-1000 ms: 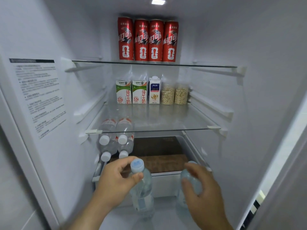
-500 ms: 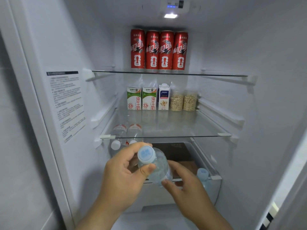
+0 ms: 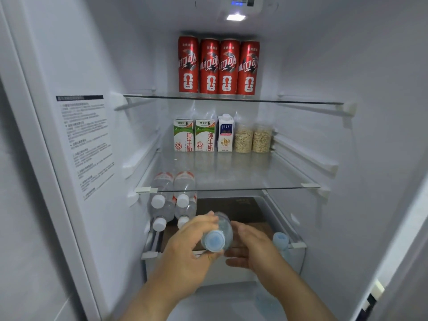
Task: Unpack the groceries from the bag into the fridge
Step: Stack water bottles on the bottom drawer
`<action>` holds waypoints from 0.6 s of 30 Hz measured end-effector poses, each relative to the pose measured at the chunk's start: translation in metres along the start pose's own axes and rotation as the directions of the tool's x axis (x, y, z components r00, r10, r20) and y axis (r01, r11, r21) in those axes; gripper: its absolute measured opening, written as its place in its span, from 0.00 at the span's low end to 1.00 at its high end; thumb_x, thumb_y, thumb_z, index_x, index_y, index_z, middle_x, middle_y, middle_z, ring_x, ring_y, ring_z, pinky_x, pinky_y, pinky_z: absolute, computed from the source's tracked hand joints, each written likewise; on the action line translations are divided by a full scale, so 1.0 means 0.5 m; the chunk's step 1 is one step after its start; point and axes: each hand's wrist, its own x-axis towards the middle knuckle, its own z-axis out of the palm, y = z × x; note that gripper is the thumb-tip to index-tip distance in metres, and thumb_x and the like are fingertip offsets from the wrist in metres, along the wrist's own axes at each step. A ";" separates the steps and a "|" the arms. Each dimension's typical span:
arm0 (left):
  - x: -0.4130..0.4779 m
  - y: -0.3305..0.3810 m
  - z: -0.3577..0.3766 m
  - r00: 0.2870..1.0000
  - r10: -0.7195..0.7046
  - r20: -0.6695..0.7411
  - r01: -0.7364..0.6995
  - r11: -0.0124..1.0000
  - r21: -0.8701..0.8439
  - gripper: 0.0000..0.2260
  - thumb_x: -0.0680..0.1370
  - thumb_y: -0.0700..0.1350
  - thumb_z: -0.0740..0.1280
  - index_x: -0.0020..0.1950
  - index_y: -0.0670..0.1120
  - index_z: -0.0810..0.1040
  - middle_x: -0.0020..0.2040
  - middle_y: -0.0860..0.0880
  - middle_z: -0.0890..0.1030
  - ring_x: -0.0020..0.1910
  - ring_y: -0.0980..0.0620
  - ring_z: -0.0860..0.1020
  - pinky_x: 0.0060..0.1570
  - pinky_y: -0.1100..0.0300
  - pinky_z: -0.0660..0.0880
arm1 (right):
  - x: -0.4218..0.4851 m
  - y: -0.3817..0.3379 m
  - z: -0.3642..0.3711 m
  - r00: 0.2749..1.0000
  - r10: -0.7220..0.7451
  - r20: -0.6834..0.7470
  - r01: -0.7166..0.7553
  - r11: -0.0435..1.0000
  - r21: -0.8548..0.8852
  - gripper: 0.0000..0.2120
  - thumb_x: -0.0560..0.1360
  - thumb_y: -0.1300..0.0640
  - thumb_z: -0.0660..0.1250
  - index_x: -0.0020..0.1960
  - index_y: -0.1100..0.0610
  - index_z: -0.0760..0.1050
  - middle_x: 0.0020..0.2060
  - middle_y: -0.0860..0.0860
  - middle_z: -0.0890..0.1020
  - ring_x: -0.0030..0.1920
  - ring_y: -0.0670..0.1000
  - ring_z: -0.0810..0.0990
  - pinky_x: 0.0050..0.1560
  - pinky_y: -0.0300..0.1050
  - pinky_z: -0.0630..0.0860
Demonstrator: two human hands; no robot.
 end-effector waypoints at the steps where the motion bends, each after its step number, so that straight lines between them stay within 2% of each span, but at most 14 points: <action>1: -0.003 -0.007 0.001 0.999 -0.010 0.046 0.009 0.999 0.033 0.21 0.71 0.41 0.76 0.57 0.61 0.77 0.65 0.68 0.73 0.67 0.64 0.71 0.61 0.70 0.71 | 0.003 -0.003 -0.001 0.999 0.039 0.001 -0.039 0.998 0.045 0.15 0.84 0.51 0.54 0.62 0.51 0.78 0.50 0.57 0.85 0.49 0.58 0.84 0.46 0.49 0.82; 4: -0.019 -0.028 0.007 0.987 -0.097 0.128 0.088 0.993 0.076 0.20 0.71 0.42 0.77 0.51 0.66 0.77 0.65 0.71 0.68 0.66 0.67 0.69 0.58 0.76 0.66 | 0.015 -0.005 -0.005 0.997 0.077 0.028 -0.079 0.993 0.088 0.15 0.83 0.49 0.57 0.60 0.55 0.77 0.48 0.58 0.86 0.48 0.60 0.85 0.49 0.54 0.82; 8: -0.036 -0.058 0.023 0.966 -0.168 0.198 0.151 0.984 0.099 0.19 0.68 0.46 0.77 0.50 0.66 0.76 0.63 0.68 0.66 0.70 0.67 0.64 0.59 0.78 0.63 | 0.031 -0.001 -0.005 0.996 0.064 0.068 -0.067 0.996 0.051 0.13 0.81 0.54 0.63 0.62 0.57 0.77 0.50 0.57 0.86 0.50 0.58 0.85 0.51 0.54 0.82; 11: -0.038 -0.079 0.031 0.965 -0.198 0.174 0.180 0.977 0.115 0.16 0.66 0.47 0.77 0.47 0.58 0.74 0.60 0.68 0.67 0.69 0.68 0.64 0.58 0.78 0.62 | 0.040 0.002 0.001 0.995 0.040 0.096 -0.040 0.999 -0.006 0.13 0.79 0.54 0.67 0.63 0.54 0.77 0.52 0.53 0.85 0.52 0.55 0.85 0.55 0.55 0.81; 14: -0.040 -0.088 0.037 0.956 -0.208 0.205 0.180 0.972 0.150 0.17 0.69 0.46 0.77 0.46 0.59 0.70 0.61 0.72 0.63 0.67 0.73 0.61 0.58 0.79 0.61 | 0.051 0.007 0.009 0.991 0.036 0.129 -0.028 0.998 -0.063 0.16 0.76 0.57 0.71 0.63 0.51 0.77 0.53 0.50 0.85 0.53 0.53 0.85 0.58 0.56 0.80; 18: -0.046 -0.117 0.015 0.944 -0.187 0.270 0.125 0.965 0.233 0.15 0.74 0.42 0.72 0.48 0.61 0.71 0.63 0.74 0.63 0.64 0.70 0.67 0.60 0.75 0.63 | 0.070 0.015 0.018 0.998 0.038 0.052 -0.029 0.988 -0.154 0.20 0.73 0.58 0.74 0.63 0.49 0.77 0.52 0.46 0.85 0.53 0.49 0.84 0.59 0.56 0.79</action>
